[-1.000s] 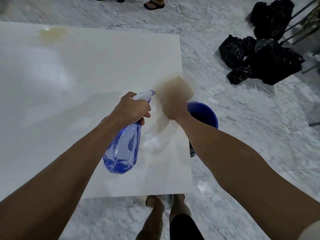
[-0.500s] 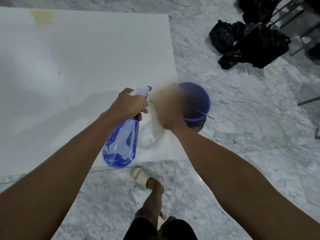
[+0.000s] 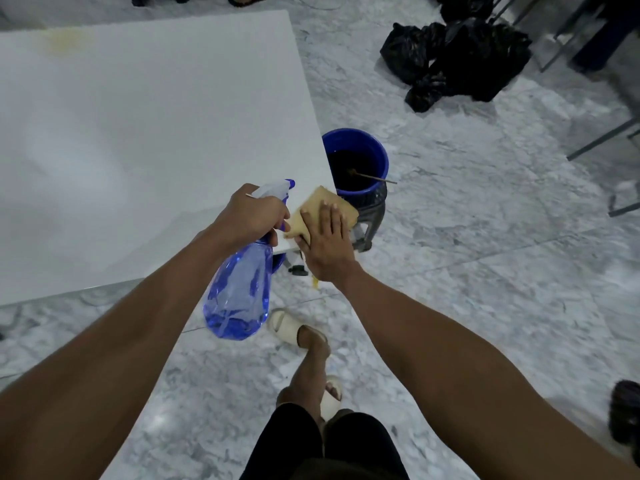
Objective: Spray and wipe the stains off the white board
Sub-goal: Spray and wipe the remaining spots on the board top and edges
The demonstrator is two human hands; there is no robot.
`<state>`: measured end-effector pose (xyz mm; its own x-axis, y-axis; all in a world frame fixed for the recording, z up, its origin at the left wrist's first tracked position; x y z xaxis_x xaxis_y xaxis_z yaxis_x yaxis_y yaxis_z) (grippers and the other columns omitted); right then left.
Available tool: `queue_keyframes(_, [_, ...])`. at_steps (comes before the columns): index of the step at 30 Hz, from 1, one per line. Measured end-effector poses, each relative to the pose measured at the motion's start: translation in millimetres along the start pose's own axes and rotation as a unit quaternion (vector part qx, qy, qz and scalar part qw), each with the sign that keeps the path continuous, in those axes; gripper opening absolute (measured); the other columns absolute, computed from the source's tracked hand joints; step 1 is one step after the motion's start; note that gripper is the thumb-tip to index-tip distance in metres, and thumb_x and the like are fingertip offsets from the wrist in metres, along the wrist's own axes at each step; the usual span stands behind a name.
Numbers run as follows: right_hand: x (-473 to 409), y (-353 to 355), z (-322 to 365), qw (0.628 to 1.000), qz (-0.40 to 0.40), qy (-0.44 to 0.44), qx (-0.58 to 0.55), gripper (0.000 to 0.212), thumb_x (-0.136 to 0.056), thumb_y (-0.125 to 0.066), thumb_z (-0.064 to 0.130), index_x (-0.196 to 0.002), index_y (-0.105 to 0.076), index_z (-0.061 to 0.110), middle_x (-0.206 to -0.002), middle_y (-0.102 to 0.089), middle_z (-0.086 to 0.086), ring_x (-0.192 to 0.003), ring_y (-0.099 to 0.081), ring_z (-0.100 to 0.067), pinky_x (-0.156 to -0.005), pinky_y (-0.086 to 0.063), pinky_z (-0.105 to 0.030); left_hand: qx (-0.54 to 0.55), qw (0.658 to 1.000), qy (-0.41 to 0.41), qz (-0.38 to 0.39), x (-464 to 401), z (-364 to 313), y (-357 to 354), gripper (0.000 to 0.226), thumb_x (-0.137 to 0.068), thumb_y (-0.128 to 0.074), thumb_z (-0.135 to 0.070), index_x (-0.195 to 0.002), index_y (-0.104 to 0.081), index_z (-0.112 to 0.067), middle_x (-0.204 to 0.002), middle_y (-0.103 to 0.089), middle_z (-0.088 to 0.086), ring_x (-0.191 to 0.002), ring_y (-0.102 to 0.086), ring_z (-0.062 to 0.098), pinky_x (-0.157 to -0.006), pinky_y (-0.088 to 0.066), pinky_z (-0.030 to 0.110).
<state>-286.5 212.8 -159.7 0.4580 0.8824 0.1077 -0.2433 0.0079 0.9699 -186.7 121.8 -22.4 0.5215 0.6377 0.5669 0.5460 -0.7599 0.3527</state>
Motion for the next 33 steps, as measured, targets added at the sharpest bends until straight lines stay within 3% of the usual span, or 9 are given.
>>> queue_keyframes(3, [25.5, -7.1, -1.0, 0.999, 0.017, 0.025, 0.014, 0.068, -0.099, -0.026, 0.054, -0.152, -0.037, 0.013, -0.155, -0.029, -0.031, -0.143, -0.027, -0.050, -0.115, -0.027, -0.060, 0.006, 1.000, -0.008, -0.005, 17.3, -1.9, -5.2, 0.024, -0.082, -0.051, -0.023, -0.076, -0.065, -0.005, -0.083, -0.075, 0.018, -0.040, -0.054, 0.020, -0.062, -0.053, 0.033])
queue_keyframes(7, [52.5, -8.5, -8.8, 0.994, 0.100, 0.052, 0.004, 0.074, -0.096, -0.010, 0.057, -0.158, -0.017, 0.018, -0.163, -0.006, -0.025, -0.150, -0.005, -0.045, -0.121, -0.012, -0.056, 0.004, 1.000, -0.007, -0.014, 39.1, -6.7, -8.3, 0.028, -0.065, -0.050, -0.019, -0.079, -0.067, -0.002, -0.081, -0.075, 0.017, -0.039, -0.054, 0.021, -0.066, -0.054, 0.036])
queue_keyframes(11, [81.9, 19.5, -12.8, 0.972, 0.209, 0.046, -0.094, 0.059, -0.108, -0.029, 0.036, -0.158, -0.007, 0.015, -0.165, 0.003, -0.020, -0.152, 0.005, -0.038, -0.122, -0.004, -0.051, -0.016, 1.000, -0.017, -0.013, 64.1, -20.3, -11.5, 0.028, -0.061, -0.049, -0.014, -0.077, -0.067, -0.001, -0.082, -0.076, 0.016, -0.041, -0.055, 0.022, -0.071, -0.057, 0.039])
queue_keyframes(17, [126.1, 72.9, -65.4, 0.805, 0.221, -0.199, -0.514, 0.058, -0.103, -0.033, 0.053, -0.137, -0.053, 0.011, -0.137, -0.058, -0.015, -0.122, -0.057, -0.029, -0.103, -0.046, -0.042, -0.019, 0.999, -0.033, -0.015, 100.3, -62.3, -19.5, 0.020, -0.073, -0.050, -0.002, -0.084, -0.065, 0.003, -0.085, -0.073, 0.021, -0.040, -0.053, 0.021, -0.060, -0.055, 0.034])
queue_keyframes(21, [109.7, 120.8, -104.1, 0.564, 0.102, -0.258, -0.778, 0.058, -0.104, -0.031, 0.051, -0.139, -0.055, 0.011, -0.134, -0.062, -0.014, -0.120, -0.060, -0.030, -0.097, -0.051, -0.044, -0.006, 0.999, -0.049, -0.024, 99.4, -98.9, -22.4, 0.014, -0.082, -0.050, -0.004, -0.080, -0.064, 0.000, -0.088, -0.074, 0.022, -0.039, -0.053, 0.018, -0.061, -0.055, 0.034])
queue_keyframes(23, [82.0, 151.1, -114.7, 0.491, 0.060, -0.242, -0.835, 0.058, -0.104, -0.033, 0.051, -0.141, -0.053, 0.011, -0.138, -0.059, -0.016, -0.125, -0.057, -0.032, -0.101, -0.049, -0.047, -0.011, 0.998, -0.053, -0.021, 90.9, -117.4, -24.5, 0.015, -0.083, -0.050, -0.004, -0.079, -0.063, 0.000, -0.087, -0.074, 0.021, -0.039, -0.052, 0.018, -0.061, -0.055, 0.033])
queue_keyframes(25, [46.8, 178.3, -117.5, 0.458, 0.049, -0.219, -0.860, 0.060, -0.102, -0.036, 0.053, -0.142, -0.052, 0.011, -0.140, -0.057, -0.017, -0.129, -0.055, -0.034, -0.103, -0.048, -0.050, -0.015, 0.998, -0.061, -0.022, 76.9, -137.4, -23.9, 0.017, -0.083, -0.049, -0.004, -0.076, -0.063, -0.001, -0.087, -0.074, 0.022, -0.039, -0.052, 0.020, -0.059, -0.055, 0.032])
queue_keyframes(31, [-61.7, 226.7, -122.5, 0.446, 0.071, -0.174, -0.875, 0.067, -0.100, -0.038, 0.057, -0.146, -0.045, 0.009, -0.149, -0.047, -0.017, -0.138, -0.045, -0.034, -0.119, -0.027, -0.050, -0.027, 0.998, -0.054, -0.030, 11.4, -191.8, -10.5, 0.017, -0.081, -0.048, -0.002, -0.072, -0.063, -0.003, -0.089, -0.074, 0.024, -0.037, -0.048, 0.022, -0.060, -0.054, 0.032])
queue_keyframes(33, [-90.2, 231.4, -128.0, 0.454, 0.086, -0.172, -0.870, 0.066, -0.100, -0.037, 0.058, -0.142, -0.050, 0.009, -0.147, -0.049, -0.017, -0.135, -0.048, -0.034, -0.116, -0.034, -0.049, -0.028, 0.998, -0.049, -0.033, -12.9, -207.4, -7.9, 0.018, -0.083, -0.050, -0.006, -0.071, -0.063, -0.004, -0.090, -0.074, 0.024, -0.036, -0.047, 0.021, -0.058, -0.053, 0.032])
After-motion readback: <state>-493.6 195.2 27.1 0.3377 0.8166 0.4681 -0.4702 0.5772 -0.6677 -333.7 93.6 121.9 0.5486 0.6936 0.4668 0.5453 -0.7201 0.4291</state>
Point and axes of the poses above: each hand's wrist, its own x-axis away from the middle knuckle, its own y-axis out of the back of the hand, z = x × y, the point moved 10 cm from there along -x, towards the middle knuckle
